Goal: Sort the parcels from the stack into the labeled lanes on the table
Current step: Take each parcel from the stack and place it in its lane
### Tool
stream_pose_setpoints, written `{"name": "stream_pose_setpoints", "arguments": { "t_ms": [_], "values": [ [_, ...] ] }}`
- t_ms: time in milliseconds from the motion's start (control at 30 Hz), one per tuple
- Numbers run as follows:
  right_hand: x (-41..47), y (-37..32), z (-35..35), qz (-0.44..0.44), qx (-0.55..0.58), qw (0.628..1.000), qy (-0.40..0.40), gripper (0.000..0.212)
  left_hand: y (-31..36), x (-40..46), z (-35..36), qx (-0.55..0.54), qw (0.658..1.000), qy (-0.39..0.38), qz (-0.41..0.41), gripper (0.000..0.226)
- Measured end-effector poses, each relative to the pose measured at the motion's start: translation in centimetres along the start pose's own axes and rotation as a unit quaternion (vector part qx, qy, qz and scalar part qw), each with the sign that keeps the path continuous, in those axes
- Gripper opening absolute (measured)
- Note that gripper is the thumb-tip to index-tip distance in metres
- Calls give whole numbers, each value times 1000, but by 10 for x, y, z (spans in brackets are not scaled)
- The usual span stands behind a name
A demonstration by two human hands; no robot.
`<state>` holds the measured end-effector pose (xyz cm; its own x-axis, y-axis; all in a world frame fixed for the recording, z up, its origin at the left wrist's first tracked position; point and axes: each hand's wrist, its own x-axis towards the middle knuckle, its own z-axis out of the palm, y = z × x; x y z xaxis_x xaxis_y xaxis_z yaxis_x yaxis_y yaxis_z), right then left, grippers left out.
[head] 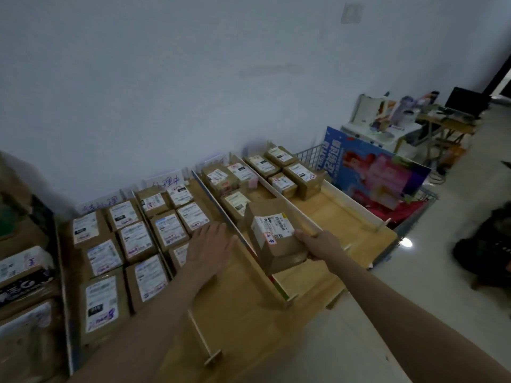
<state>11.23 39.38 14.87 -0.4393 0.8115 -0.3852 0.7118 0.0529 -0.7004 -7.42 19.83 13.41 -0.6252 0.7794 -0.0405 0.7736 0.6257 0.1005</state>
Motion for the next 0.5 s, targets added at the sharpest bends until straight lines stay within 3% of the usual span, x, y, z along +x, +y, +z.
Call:
{"name": "stream_pose_setpoints", "arguments": {
  "t_ms": [233,500],
  "values": [
    [39,55,-52,10,-1,1000,3,63,74,20,22,-11,1000,4,-13,59],
    [107,66,-101,2,-16,1000,20,64,128,96,33,15,1000,5,-17,55]
  ]
}}
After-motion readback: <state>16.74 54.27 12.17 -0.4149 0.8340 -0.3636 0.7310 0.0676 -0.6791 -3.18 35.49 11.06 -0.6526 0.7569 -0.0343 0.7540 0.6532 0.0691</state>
